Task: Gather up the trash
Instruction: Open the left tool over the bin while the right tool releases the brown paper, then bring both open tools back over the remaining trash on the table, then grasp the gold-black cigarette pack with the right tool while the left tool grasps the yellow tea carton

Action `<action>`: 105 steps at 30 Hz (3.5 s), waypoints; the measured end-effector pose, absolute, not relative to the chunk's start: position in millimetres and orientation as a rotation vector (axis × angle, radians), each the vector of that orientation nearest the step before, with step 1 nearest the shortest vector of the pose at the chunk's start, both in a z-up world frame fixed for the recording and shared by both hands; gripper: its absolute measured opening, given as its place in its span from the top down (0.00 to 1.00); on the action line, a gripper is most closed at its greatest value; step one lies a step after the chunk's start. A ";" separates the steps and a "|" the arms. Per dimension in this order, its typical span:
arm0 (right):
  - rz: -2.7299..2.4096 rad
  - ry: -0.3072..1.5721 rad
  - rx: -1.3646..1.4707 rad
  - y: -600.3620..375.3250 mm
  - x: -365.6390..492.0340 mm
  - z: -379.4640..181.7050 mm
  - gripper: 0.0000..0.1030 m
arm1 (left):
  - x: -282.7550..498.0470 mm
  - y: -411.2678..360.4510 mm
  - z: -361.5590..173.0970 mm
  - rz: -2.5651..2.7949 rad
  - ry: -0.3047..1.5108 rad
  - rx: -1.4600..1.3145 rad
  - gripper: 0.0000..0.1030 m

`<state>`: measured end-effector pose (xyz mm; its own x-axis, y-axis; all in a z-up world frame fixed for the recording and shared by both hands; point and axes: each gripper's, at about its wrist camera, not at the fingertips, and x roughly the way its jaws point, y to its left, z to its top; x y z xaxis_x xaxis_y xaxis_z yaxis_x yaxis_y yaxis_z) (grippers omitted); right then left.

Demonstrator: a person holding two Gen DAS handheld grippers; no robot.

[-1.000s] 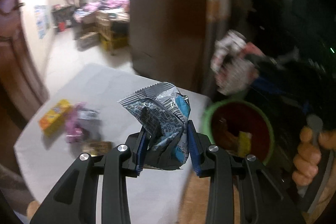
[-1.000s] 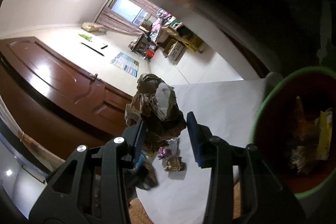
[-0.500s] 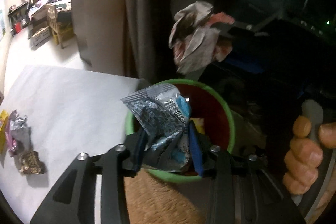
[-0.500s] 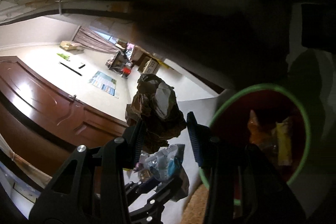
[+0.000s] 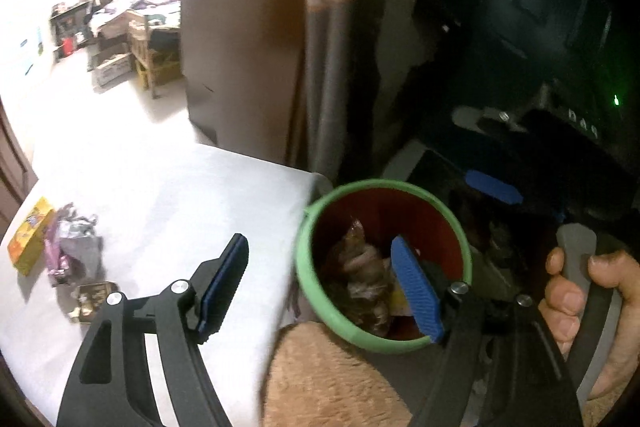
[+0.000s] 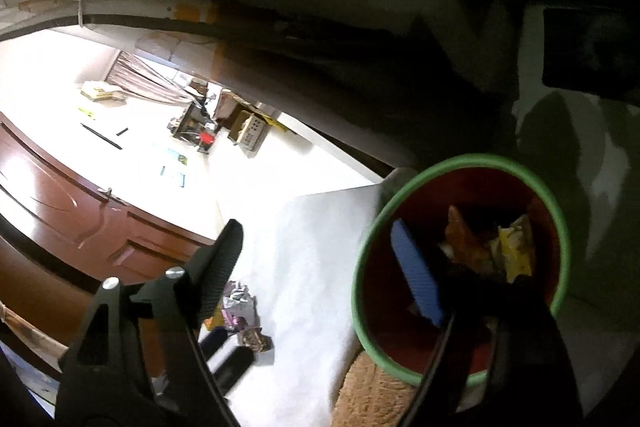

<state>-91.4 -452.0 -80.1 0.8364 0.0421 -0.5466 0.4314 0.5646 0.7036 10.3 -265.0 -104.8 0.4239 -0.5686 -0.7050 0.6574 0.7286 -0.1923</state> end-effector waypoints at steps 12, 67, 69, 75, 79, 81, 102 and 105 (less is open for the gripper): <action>-0.159 0.685 0.780 -392.3 -43.8 -76.5 0.19 | 33.3 -179.7 -88.1 -0.614 0.776 -0.002 0.25; 0.394 1.152 0.350 -157.2 55.4 -183.2 0.27 | 216.7 40.9 -182.2 -0.198 0.938 0.084 0.22; 0.398 1.142 0.377 -161.6 57.7 -184.5 0.27 | 230.7 35.8 -191.1 -0.223 0.957 0.140 0.22; 0.409 1.150 0.458 -177.5 63.3 -198.3 0.27 | 270.7 7.3 -215.3 -0.356 1.035 0.339 0.22; 0.384 1.155 0.500 -191.0 63.9 -205.4 0.27 | 293.0 -10.5 -224.1 -0.376 1.087 0.430 0.22; 0.373 1.155 0.520 -197.1 64.3 -206.6 0.27 | 304.5 -16.7 -231.4 -0.359 1.126 0.459 0.22; 0.398 1.220 0.134 -119.5 78.8 -214.7 0.22 | 116.5 28.0 -139.2 -0.089 0.850 -0.106 0.37; 0.397 1.220 0.073 -105.9 80.8 -215.7 0.22 | 98.1 27.3 -119.6 -0.074 0.809 -0.127 0.37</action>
<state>80.8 -105.9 -215.7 0.2848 0.3346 -0.8983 -0.2577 0.9293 0.2645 98.1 27.3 -119.6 0.6884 -0.1144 -0.7162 0.0171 0.9898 -0.1417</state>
